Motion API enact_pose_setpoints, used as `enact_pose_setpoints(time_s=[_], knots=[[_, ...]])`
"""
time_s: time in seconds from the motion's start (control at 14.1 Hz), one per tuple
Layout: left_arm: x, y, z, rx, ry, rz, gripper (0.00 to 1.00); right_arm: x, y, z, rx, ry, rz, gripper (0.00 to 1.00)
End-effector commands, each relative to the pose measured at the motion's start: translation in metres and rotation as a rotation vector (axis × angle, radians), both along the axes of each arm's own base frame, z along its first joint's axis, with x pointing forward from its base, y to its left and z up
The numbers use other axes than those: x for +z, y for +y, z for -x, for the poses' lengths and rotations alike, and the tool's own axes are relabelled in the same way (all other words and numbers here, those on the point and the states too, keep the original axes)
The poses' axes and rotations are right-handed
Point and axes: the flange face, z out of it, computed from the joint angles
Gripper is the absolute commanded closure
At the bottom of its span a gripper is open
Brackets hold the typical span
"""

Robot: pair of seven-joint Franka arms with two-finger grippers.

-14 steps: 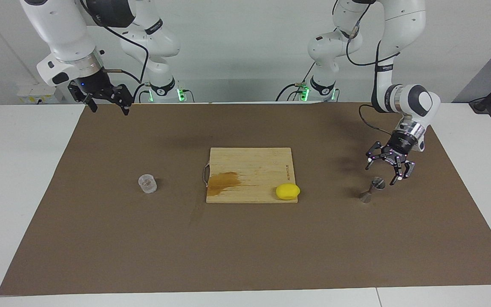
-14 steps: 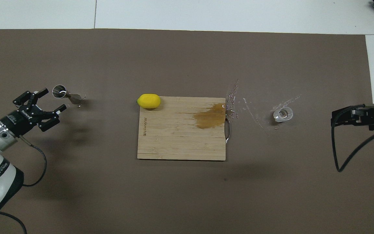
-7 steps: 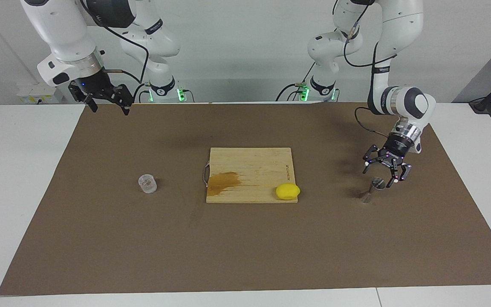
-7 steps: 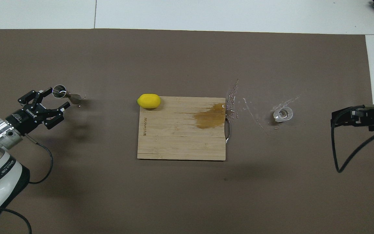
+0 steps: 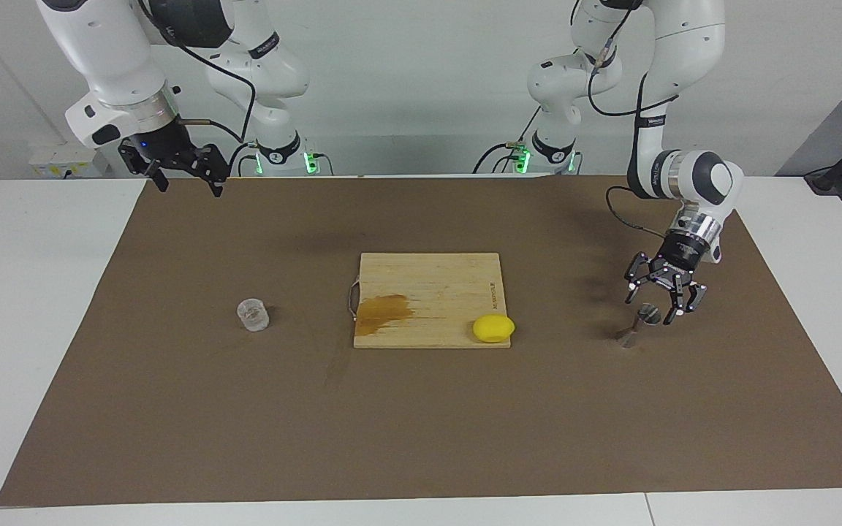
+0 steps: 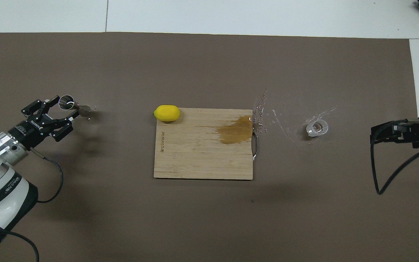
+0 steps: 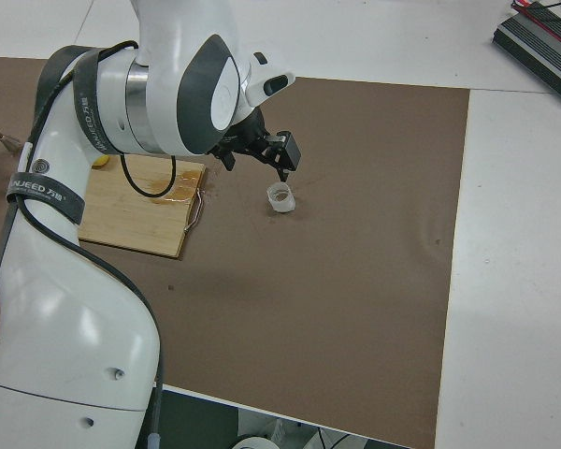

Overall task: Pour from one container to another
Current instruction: 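Reach the left gripper toward the small metal cup, then close the left gripper on the metal cup and lift it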

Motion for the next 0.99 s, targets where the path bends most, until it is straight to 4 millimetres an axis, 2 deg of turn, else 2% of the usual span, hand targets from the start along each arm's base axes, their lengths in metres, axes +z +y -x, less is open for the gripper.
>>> enact_pose_setpoints(time_s=[0.0,0.14,0.36,0.64,0.71,0.78,0.85,0.92], knots=[[-0.0035,-0.0013,-0.0068,0.023,-0.004,-0.009,0.17,-0.0002,-0.0027,0.0071,0.009,-0.020,0.007,0.00],[-0.0023,-0.0010,-0.0077,0.024,-0.006,-0.011,0.22,-0.0002,-0.0018,0.0071,0.011,-0.020,0.007,0.00],[-0.0023,-0.0009,-0.0077,0.024,-0.007,-0.011,0.40,-0.0003,-0.0011,0.0071,0.011,-0.020,0.007,0.00],[-0.0022,-0.0007,-0.0078,0.030,-0.008,-0.008,0.41,0.0007,-0.0003,0.0067,0.009,-0.024,0.007,0.00],[-0.0031,-0.0007,-0.0077,0.030,-0.007,-0.008,0.44,0.0017,-0.0002,0.0063,0.011,-0.029,0.007,0.00],[-0.0031,-0.0007,-0.0077,0.030,-0.007,-0.008,0.63,0.0010,-0.0011,0.0064,0.011,-0.027,0.007,0.00],[-0.0031,-0.0007,-0.0077,0.030,-0.007,-0.008,0.98,0.0017,-0.0003,0.0063,0.019,-0.029,0.006,0.00],[-0.0025,-0.0006,-0.0082,0.030,-0.009,-0.009,1.00,0.0016,0.0005,0.0065,0.017,-0.027,0.006,0.00]])
